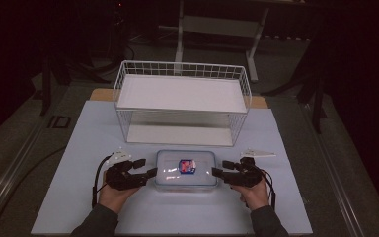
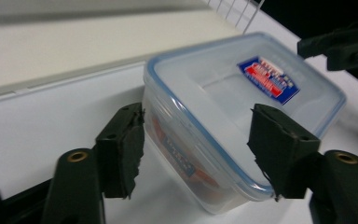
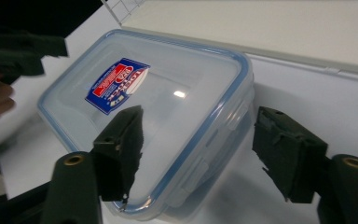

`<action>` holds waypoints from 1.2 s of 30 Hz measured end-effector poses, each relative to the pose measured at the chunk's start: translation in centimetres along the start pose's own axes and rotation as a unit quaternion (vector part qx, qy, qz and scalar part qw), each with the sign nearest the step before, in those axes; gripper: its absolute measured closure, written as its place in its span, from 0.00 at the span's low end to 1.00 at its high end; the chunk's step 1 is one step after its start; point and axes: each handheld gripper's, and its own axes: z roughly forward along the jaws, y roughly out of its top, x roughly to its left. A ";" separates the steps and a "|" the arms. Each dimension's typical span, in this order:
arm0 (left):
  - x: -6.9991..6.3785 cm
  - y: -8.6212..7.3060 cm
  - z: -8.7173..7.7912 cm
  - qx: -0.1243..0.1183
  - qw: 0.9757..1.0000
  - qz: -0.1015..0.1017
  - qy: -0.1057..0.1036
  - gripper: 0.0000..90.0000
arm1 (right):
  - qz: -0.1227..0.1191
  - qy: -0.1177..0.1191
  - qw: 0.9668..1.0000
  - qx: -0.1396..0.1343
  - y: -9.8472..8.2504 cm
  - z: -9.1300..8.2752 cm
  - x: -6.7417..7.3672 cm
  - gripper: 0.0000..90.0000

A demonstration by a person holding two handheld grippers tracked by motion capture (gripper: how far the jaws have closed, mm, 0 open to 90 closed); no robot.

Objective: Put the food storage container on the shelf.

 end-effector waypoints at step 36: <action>2.6 -0.3 2.0 0.024 0.987 -0.125 -0.095 0.35 | 0.116 0.119 0.985 0.040 -0.8 1.9 -2.1 0.43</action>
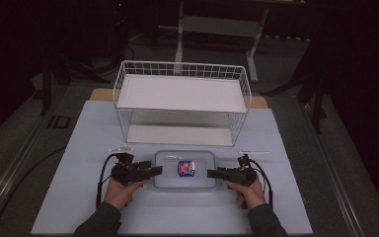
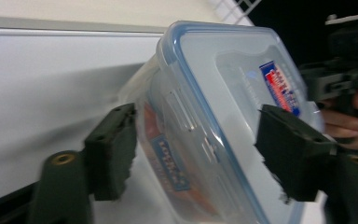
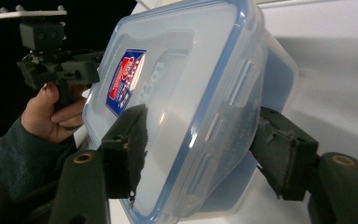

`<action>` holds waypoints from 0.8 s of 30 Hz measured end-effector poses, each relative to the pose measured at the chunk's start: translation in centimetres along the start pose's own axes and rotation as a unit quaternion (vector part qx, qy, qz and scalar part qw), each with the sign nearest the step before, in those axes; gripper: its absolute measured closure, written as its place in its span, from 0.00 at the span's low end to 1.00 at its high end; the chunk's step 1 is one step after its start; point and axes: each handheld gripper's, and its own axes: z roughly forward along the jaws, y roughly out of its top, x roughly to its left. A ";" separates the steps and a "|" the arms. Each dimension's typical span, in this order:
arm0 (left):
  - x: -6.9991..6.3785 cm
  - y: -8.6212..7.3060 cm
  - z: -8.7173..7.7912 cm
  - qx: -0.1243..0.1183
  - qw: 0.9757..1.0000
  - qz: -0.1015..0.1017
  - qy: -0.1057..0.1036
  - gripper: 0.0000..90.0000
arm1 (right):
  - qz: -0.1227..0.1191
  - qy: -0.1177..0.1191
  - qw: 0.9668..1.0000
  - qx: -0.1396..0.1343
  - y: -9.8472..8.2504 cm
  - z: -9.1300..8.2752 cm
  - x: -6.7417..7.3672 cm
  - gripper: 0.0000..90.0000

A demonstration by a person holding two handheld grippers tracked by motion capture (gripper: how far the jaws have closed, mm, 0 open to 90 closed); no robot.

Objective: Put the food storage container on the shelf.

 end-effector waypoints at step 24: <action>-1.3 -1.0 -1.4 0.043 0.998 0.023 -0.040 0.53 | -0.061 -0.003 0.998 -0.002 -1.2 -1.3 1.6 0.54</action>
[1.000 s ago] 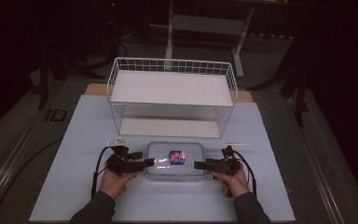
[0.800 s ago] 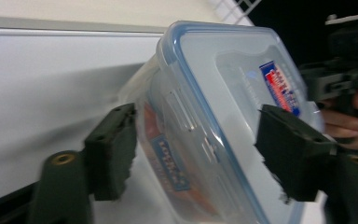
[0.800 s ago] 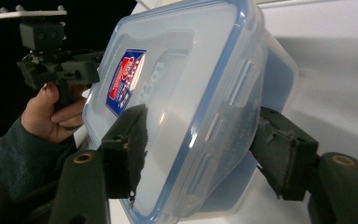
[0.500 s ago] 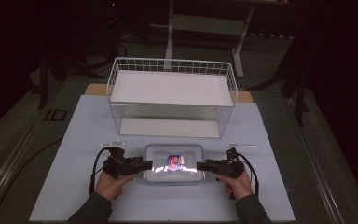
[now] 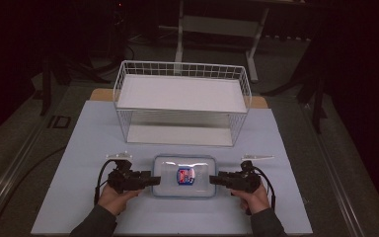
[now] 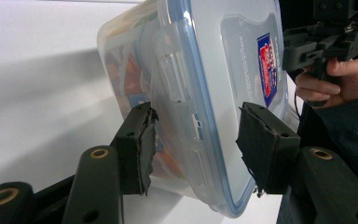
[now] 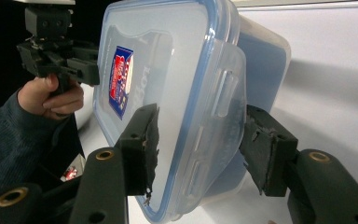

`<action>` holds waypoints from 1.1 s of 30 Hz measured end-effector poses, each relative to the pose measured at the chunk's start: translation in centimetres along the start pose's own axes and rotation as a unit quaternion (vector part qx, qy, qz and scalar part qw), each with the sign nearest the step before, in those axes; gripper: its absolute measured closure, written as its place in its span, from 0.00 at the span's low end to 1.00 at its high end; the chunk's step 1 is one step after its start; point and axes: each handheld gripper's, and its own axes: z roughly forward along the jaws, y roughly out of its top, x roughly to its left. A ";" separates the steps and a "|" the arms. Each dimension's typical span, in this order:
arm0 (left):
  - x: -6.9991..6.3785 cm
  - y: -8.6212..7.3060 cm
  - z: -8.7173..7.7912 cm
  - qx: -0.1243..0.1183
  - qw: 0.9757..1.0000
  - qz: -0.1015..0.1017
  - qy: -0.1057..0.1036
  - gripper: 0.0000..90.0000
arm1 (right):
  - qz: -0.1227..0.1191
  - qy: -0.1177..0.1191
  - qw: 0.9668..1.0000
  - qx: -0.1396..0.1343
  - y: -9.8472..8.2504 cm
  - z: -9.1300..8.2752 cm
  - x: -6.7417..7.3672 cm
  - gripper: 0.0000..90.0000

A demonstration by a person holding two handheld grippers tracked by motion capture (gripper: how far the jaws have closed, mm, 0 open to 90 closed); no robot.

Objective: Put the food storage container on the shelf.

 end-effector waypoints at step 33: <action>-1.7 1.2 -1.8 -0.040 0.999 0.028 0.015 0.60 | -0.047 -0.006 0.998 -0.032 1.4 -0.8 1.8 0.57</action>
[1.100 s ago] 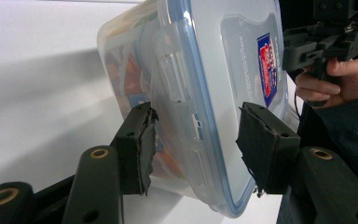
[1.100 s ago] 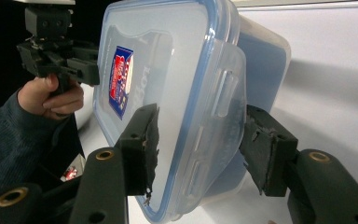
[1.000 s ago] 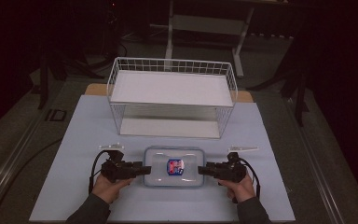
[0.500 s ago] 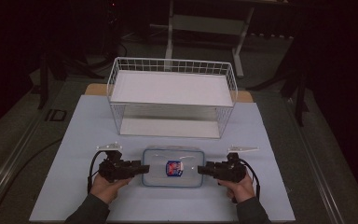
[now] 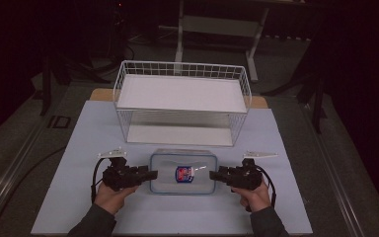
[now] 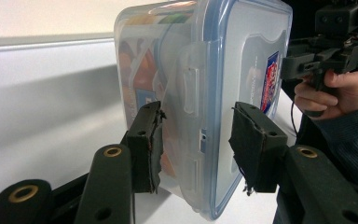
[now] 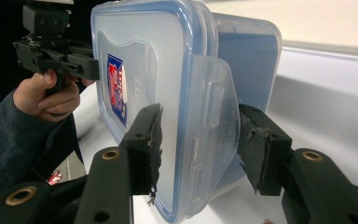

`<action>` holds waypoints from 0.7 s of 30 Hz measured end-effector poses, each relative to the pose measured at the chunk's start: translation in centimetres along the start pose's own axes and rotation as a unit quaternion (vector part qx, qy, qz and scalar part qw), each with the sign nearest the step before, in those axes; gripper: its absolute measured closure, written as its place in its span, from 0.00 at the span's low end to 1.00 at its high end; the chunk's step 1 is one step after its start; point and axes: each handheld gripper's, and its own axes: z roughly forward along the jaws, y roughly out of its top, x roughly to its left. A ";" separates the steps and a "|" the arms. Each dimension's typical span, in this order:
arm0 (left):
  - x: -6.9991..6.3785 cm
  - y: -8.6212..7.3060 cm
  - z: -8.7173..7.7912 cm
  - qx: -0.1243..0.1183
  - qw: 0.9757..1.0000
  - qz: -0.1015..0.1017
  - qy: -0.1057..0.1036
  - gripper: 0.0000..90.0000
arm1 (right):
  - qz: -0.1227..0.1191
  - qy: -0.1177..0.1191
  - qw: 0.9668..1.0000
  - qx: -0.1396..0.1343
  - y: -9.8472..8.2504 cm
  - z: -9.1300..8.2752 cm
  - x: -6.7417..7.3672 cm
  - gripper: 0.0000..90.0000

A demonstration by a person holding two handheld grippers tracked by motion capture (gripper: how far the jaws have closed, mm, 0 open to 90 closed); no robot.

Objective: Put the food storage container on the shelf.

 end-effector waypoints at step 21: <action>-1.9 4.7 -1.9 -0.043 0.999 0.032 -0.007 0.60 | -0.046 -0.008 0.998 -0.042 5.4 -2.3 2.6 0.58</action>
